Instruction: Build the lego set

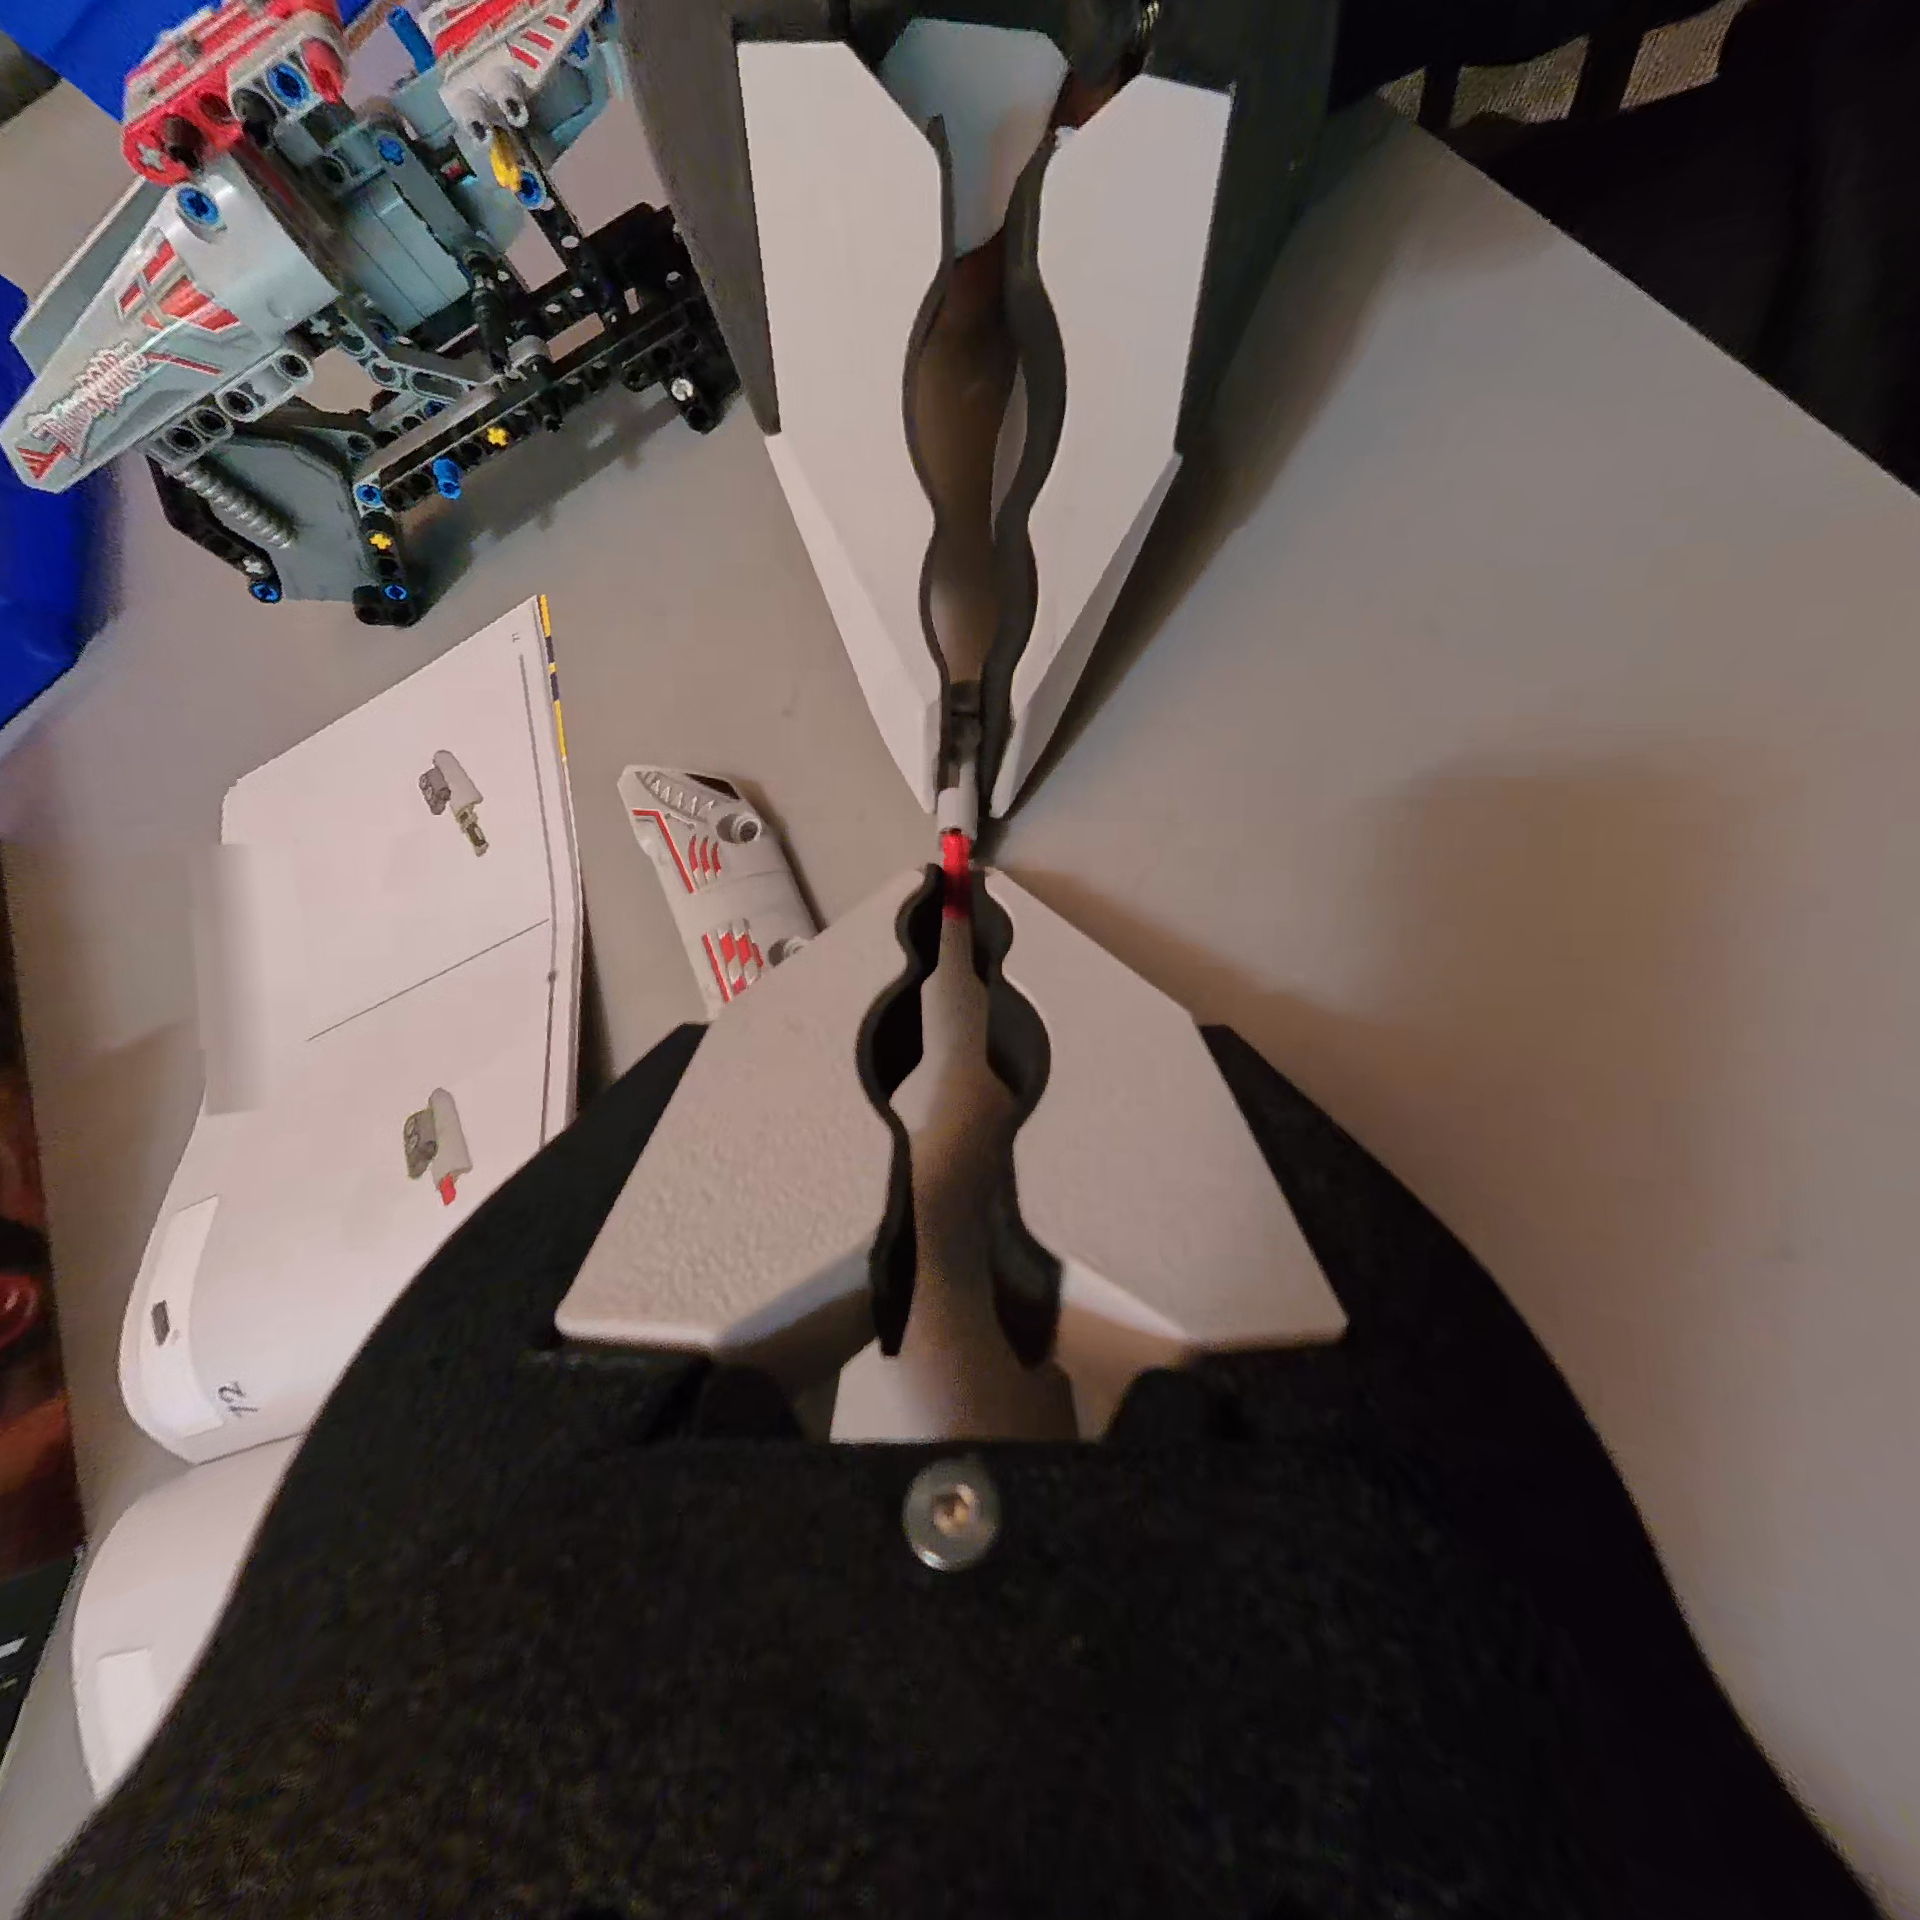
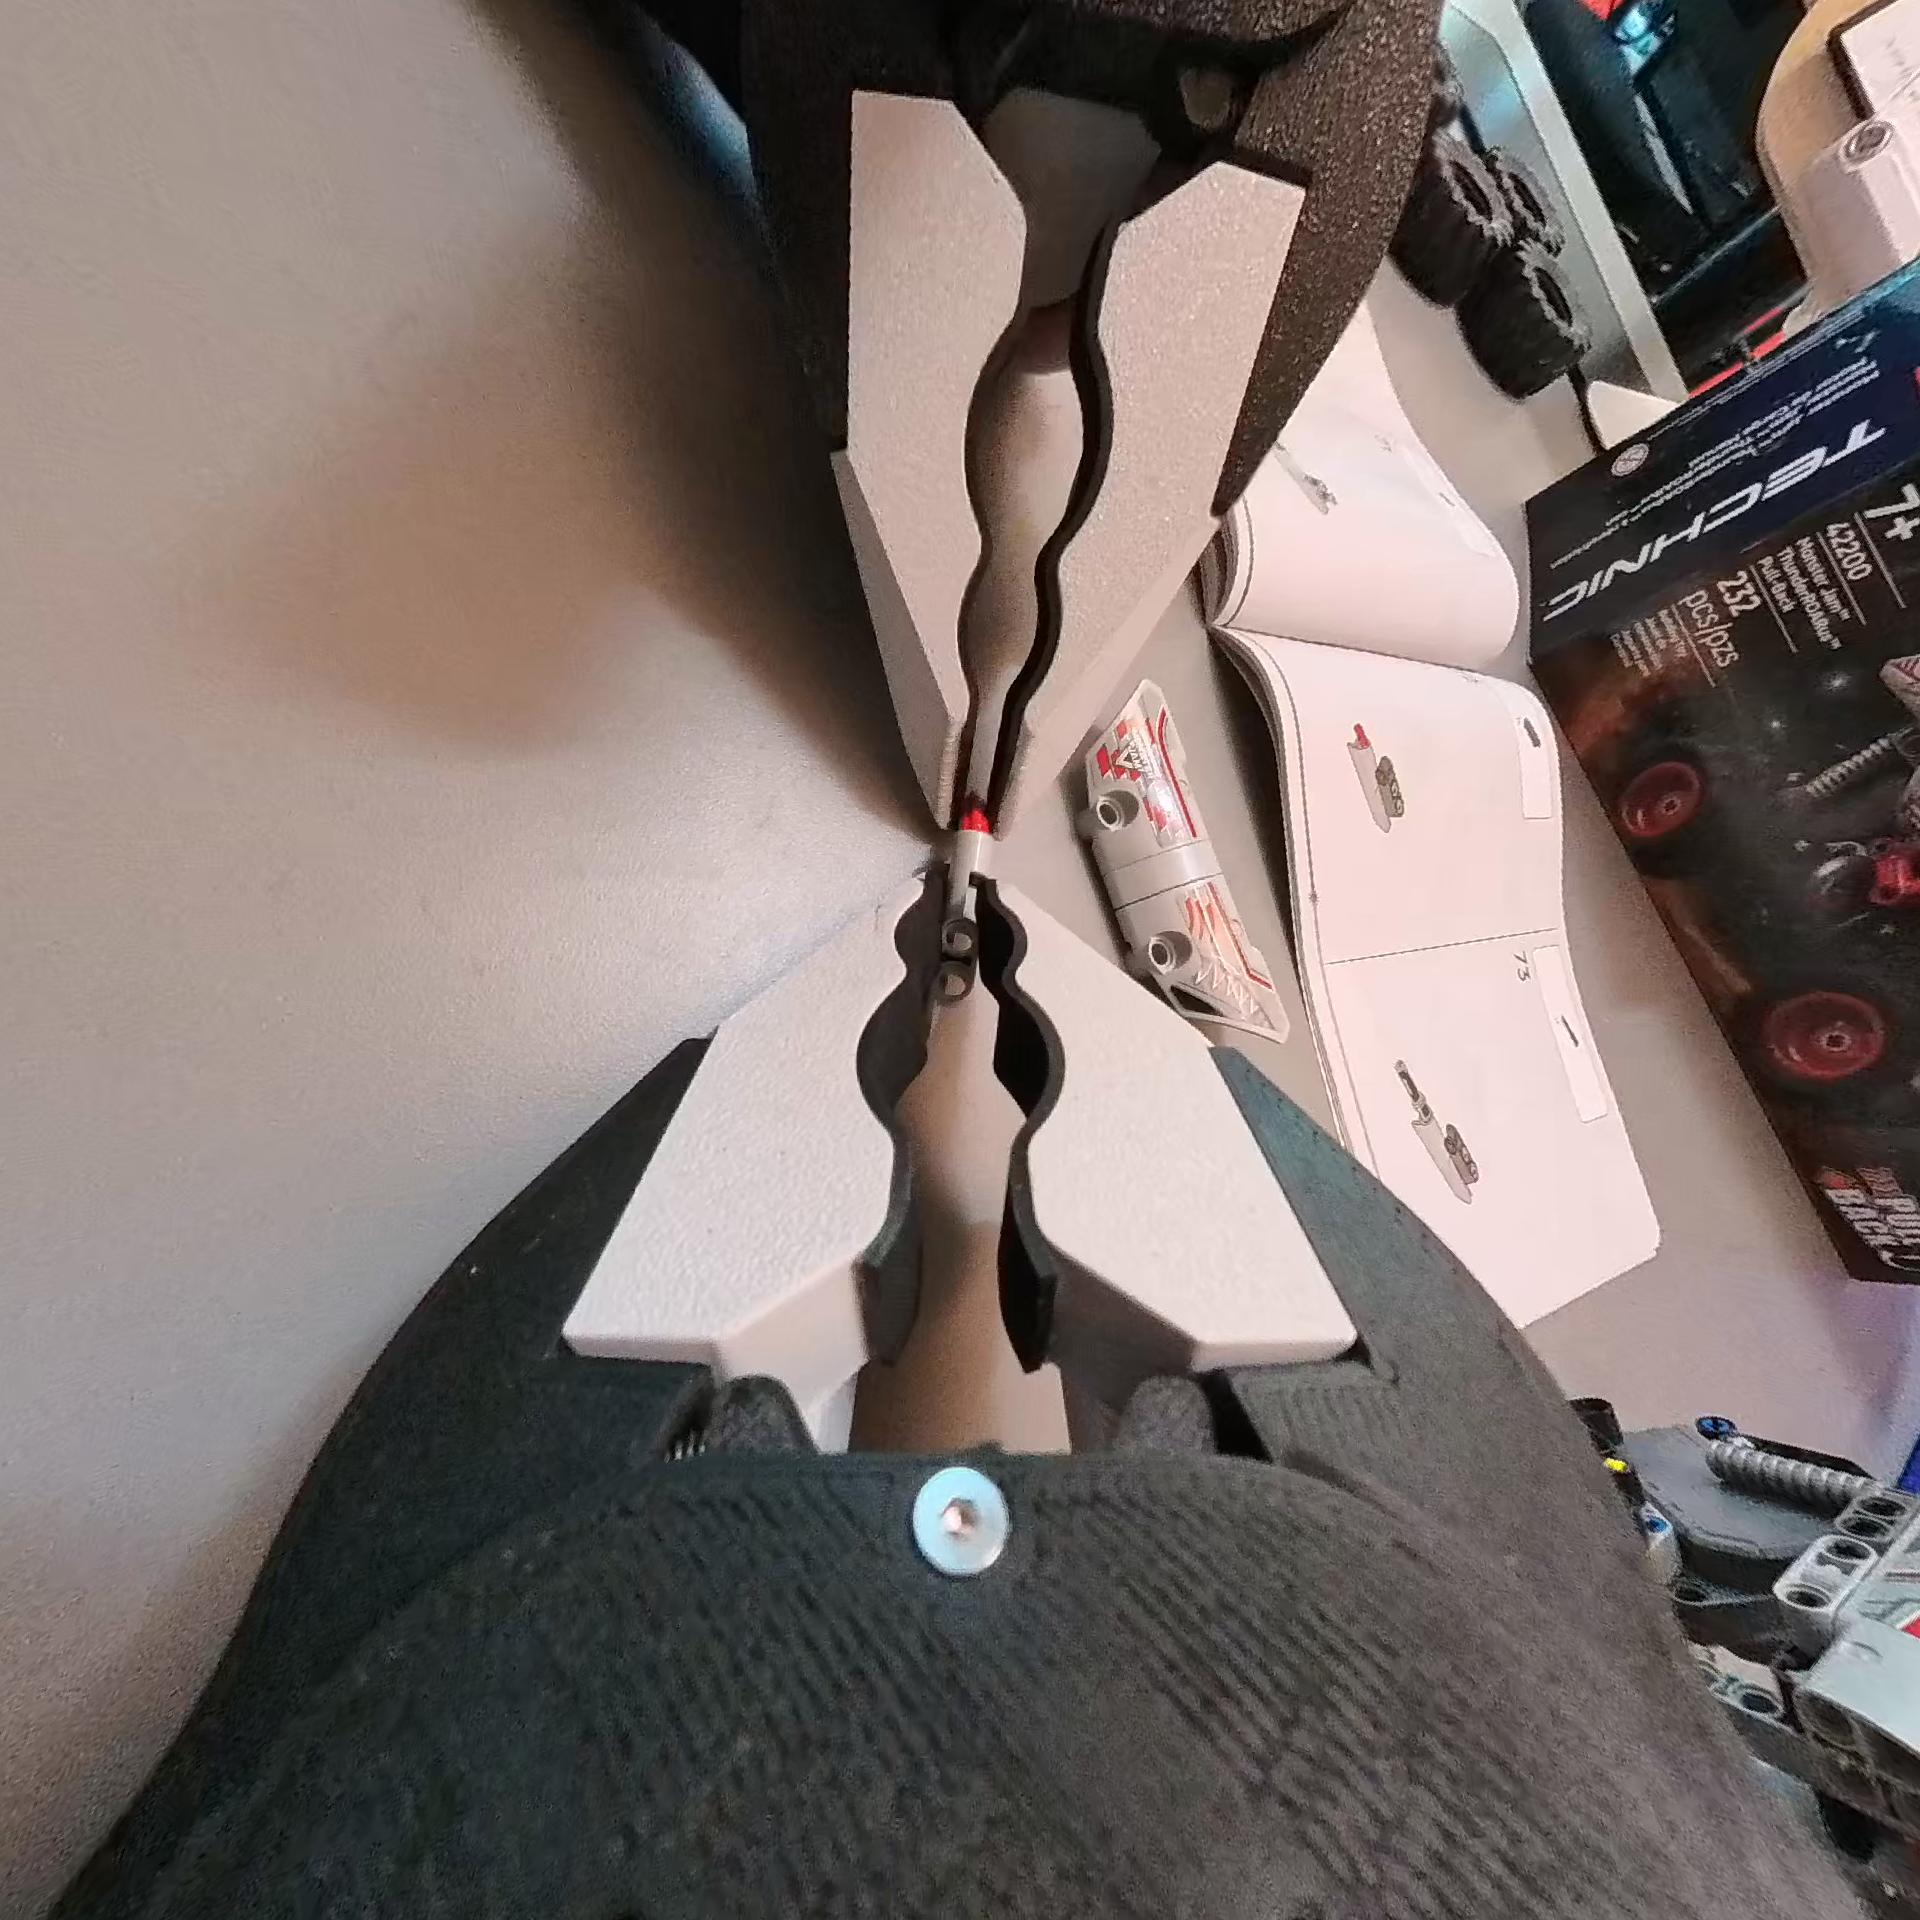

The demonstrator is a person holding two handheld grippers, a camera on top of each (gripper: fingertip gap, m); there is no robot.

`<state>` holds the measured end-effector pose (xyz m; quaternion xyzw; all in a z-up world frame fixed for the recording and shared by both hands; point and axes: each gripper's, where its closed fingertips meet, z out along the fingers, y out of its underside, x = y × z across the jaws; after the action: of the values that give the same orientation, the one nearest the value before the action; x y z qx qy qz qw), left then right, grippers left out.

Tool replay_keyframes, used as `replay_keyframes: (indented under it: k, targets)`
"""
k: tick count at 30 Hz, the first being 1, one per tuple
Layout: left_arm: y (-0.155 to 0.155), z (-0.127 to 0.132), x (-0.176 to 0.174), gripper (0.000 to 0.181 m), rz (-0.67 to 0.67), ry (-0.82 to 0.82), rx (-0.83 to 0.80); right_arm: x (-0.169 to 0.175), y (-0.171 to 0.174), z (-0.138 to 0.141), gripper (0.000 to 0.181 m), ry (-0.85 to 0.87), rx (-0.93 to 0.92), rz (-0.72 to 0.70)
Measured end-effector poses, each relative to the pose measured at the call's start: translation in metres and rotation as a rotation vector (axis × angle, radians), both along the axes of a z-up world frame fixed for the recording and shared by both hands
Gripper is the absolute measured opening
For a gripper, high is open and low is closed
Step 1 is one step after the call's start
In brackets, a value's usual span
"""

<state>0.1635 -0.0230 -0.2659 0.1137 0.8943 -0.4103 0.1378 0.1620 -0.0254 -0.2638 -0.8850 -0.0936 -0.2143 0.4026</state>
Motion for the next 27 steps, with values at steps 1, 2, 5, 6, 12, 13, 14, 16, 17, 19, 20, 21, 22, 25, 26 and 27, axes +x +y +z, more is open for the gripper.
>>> replay_keyframes:
  k: [1, 2, 5, 6, 12, 13, 14, 16, 17, 19, 20, 21, 22, 25, 26, 27]
  targets:
    - [0.0, 0.001, -0.001, 0.003, -0.006, 0.004, -0.007, 0.0, 0.0, 0.0, 0.005, 0.003, 0.003, 0.001]
    - [0.0, 0.002, -0.002, 0.004, -0.014, 0.008, -0.011, 0.0, 0.0, 0.0, 0.005, 0.005, 0.006, 0.002]
    - [0.001, 0.0, -0.002, 0.002, -0.018, 0.012, 0.001, 0.0, 0.0, 0.0, 0.005, 0.007, -0.003, 0.002]
    - [0.001, -0.001, -0.003, 0.002, -0.019, 0.01, 0.004, 0.0, 0.0, -0.001, 0.005, 0.004, -0.009, 0.003]
    - [0.01, 0.005, -0.008, 0.001, 0.004, 0.103, 0.098, 0.0, 0.0, 0.001, 0.005, 0.028, 0.017, 0.001]
    - [0.013, 0.004, -0.01, 0.001, 0.014, 0.141, 0.134, 0.0, 0.0, 0.001, 0.005, 0.028, 0.019, 0.008]
    - [0.016, 0.0, -0.013, 0.001, 0.022, 0.175, 0.175, -0.001, 0.0, 0.001, 0.004, 0.022, 0.019, 0.016]
    - [0.016, -0.003, -0.013, 0.001, 0.036, 0.197, 0.18, -0.001, 0.0, 0.001, 0.005, 0.026, 0.019, 0.015]
    - [0.013, -0.003, -0.013, 0.001, 0.031, 0.21, 0.15, 0.0, 0.0, 0.001, 0.005, 0.028, 0.018, 0.011]
    - [0.011, -0.003, -0.012, 0.003, 0.029, 0.26, 0.097, 0.0, 0.0, 0.001, 0.005, 0.024, 0.016, 0.008]
    - [0.011, -0.003, -0.011, 0.006, 0.03, 0.285, 0.075, 0.0, 0.0, 0.001, 0.005, 0.022, 0.016, 0.007]
    - [0.012, -0.003, -0.01, 0.009, 0.03, 0.305, 0.057, 0.0, 0.0, 0.001, 0.005, 0.021, 0.016, 0.008]
    - [0.013, -0.003, -0.009, 0.01, 0.029, 0.322, 0.042, 0.0, 0.0, 0.001, 0.005, 0.021, 0.017, 0.009]
    - [0.014, -0.003, -0.01, 0.012, 0.023, 0.35, 0.036, 0.0, 0.0, 0.002, 0.004, 0.025, 0.02, 0.007]
    - [0.014, -0.003, -0.01, 0.011, 0.021, 0.345, 0.035, 0.0, 0.0, 0.001, 0.004, 0.028, 0.02, 0.006]
    - [0.014, -0.003, -0.011, 0.011, 0.019, 0.341, 0.035, 0.0, 0.0, 0.001, 0.004, 0.03, 0.02, 0.006]
